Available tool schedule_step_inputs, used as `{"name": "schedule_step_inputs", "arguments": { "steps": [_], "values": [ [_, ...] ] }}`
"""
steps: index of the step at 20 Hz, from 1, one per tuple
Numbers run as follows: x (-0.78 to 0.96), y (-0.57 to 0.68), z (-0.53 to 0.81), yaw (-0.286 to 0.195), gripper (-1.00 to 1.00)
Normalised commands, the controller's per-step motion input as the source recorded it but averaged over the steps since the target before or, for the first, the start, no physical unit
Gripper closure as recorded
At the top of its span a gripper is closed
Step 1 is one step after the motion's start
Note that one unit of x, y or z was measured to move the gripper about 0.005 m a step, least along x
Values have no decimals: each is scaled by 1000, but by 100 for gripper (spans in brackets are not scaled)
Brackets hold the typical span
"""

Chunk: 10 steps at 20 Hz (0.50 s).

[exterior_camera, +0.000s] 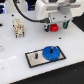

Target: Insert the blue gear onto the right peg, followed by the red gear

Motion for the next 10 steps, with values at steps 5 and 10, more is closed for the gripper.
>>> {"name": "schedule_step_inputs", "arguments": {
  "steps": [5, 10],
  "values": [
    [-254, -55, -92, 0, 100],
    [-241, -18, -37, 0, 100]
  ]
}}
